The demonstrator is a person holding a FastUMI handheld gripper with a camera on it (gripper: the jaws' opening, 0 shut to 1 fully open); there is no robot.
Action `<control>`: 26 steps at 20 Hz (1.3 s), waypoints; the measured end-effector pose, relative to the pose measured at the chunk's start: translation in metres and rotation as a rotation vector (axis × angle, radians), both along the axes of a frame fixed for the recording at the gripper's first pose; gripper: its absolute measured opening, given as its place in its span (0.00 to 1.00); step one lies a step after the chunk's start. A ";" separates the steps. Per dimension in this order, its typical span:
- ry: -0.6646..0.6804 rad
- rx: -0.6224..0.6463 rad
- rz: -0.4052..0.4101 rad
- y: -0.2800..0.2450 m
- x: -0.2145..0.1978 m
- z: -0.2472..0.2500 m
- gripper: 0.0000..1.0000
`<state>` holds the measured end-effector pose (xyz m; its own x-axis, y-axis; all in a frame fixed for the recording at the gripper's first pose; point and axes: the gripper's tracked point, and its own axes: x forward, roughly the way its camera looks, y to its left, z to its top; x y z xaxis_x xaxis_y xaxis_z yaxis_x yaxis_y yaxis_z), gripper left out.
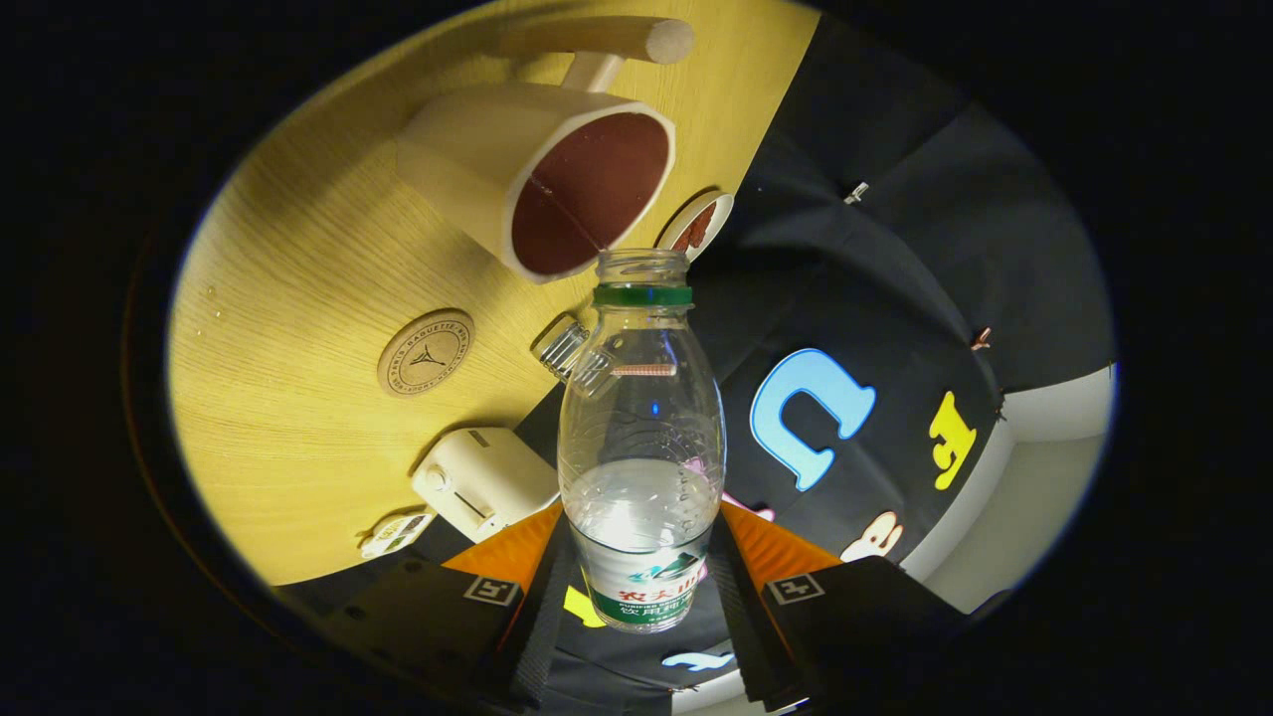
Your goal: Take the bottle from table, then pour the juice into the cup, finally place the bottle on the coaster
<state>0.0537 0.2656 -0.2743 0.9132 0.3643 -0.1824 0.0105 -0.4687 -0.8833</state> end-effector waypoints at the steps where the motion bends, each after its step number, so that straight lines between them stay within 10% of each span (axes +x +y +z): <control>1: -0.002 -0.003 0.012 0.002 -0.001 0.001 0.75; 16: 0.227 0.216 -0.137 -0.022 -0.013 -0.030 0.75; 26: 0.726 1.034 -0.376 -0.008 -0.037 -0.046 0.75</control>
